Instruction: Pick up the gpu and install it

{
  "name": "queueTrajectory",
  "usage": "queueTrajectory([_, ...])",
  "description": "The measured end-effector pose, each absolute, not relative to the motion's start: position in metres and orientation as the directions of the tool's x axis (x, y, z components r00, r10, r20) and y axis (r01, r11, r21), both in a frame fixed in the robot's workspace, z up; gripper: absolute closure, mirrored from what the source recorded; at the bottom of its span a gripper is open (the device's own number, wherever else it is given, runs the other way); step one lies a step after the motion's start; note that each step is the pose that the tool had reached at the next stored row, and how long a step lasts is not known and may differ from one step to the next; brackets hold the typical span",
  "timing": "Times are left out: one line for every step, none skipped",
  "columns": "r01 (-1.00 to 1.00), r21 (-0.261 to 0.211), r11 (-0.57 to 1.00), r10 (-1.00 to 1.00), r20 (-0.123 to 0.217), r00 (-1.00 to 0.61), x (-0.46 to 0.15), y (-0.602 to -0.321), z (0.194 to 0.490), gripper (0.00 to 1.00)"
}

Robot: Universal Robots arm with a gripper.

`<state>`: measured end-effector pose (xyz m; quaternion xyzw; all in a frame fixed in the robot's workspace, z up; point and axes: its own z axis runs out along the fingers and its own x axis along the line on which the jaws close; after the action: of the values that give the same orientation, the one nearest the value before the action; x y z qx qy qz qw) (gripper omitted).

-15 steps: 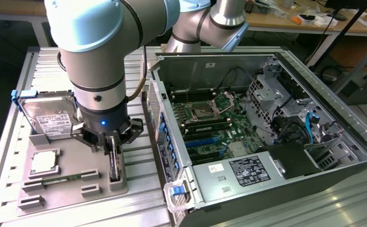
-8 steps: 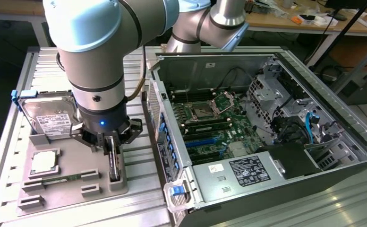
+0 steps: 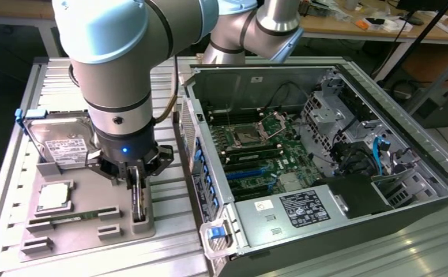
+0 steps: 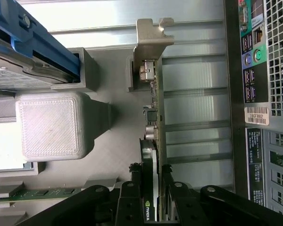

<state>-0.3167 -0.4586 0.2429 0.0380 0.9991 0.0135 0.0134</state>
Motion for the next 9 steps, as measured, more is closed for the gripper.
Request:
queueTrajectory([0.075,0.028,0.997,0.076,-0.026,-0.997,-0.3167,-0.4586,0.2429,0.73])
queueTrajectory([0.076,0.028,0.997,0.076,-0.026,-0.997,-0.3167,-0.4586,0.2429,0.73])
queueTrajectory([0.075,0.028,0.997,0.076,-0.026,-0.997,-0.3167,-0.4586,0.2429,0.73])
queueTrajectory([0.075,0.028,0.997,0.076,-0.026,-0.997,-0.3167,-0.4586,0.2429,0.73])
queueTrajectory([0.075,0.028,0.997,0.076,-0.026,-0.997,-0.3167,-0.4586,0.2429,0.73])
queueTrajectory([0.075,0.028,0.997,0.076,-0.026,-0.997,-0.3167,-0.4586,0.2429,0.73])
queueTrajectory([0.075,0.028,0.997,0.076,-0.026,-0.997,-0.3167,-0.4586,0.2429,0.73])
queueTrajectory([0.075,0.028,0.997,0.076,-0.026,-0.997,-0.3167,-0.4586,0.2429,0.73])
queueTrajectory([0.076,0.028,0.997,0.076,-0.026,-0.997,-0.3167,-0.4586,0.2429,0.73])
